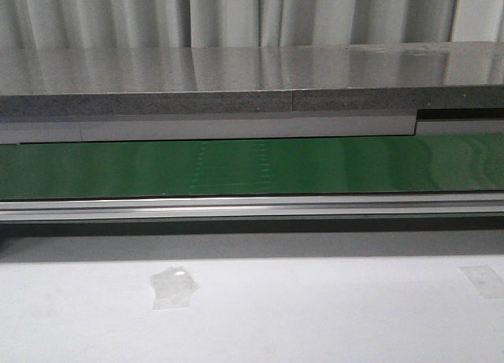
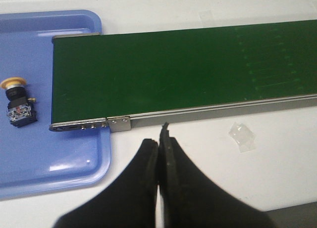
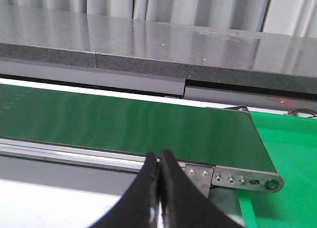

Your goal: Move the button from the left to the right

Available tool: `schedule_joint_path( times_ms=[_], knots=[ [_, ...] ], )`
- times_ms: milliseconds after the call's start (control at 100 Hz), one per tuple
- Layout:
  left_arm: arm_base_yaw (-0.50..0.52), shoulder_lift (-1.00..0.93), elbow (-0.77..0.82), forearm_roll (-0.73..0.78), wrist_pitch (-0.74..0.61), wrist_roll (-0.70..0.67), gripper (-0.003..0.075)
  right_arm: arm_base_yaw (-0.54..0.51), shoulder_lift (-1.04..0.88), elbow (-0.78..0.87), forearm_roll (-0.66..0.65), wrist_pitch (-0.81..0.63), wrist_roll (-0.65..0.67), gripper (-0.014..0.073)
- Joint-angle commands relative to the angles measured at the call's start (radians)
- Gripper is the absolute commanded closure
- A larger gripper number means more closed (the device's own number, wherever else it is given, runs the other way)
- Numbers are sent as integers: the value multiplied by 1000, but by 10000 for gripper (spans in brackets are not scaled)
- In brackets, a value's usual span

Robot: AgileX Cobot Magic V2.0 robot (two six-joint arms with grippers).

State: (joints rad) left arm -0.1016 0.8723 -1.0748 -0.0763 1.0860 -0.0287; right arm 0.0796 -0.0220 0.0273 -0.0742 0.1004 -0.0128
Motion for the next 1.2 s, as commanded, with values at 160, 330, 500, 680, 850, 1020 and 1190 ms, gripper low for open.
schedule_joint_path(
  times_ms=[160, 330, 500, 680, 850, 1020, 1190],
  knots=[
    [-9, 15, -36, -8, -51, 6, 363, -4, -8, -16, -10, -81, -4, 659],
    [-9, 15, -36, 19, -48, 4, 141, -4, -8, -16, -10, -81, -4, 659],
    [11, 21, -40, 221, -81, -126, 146, -4, -8, -16, -10, -81, -4, 659],
    [130, 86, -40, 295, -137, -159, 146, -4, -8, -16, -10, -81, -4, 659],
    [277, 217, -40, 244, -220, -162, 146, -4, -8, -16, -10, -81, -4, 659],
    [412, 370, -40, 180, -303, -162, 152, -4, -8, -16, -10, -81, -4, 659],
    [452, 520, -40, 178, -384, -162, 155, -4, -8, -16, -10, -81, -4, 659]
  ],
)
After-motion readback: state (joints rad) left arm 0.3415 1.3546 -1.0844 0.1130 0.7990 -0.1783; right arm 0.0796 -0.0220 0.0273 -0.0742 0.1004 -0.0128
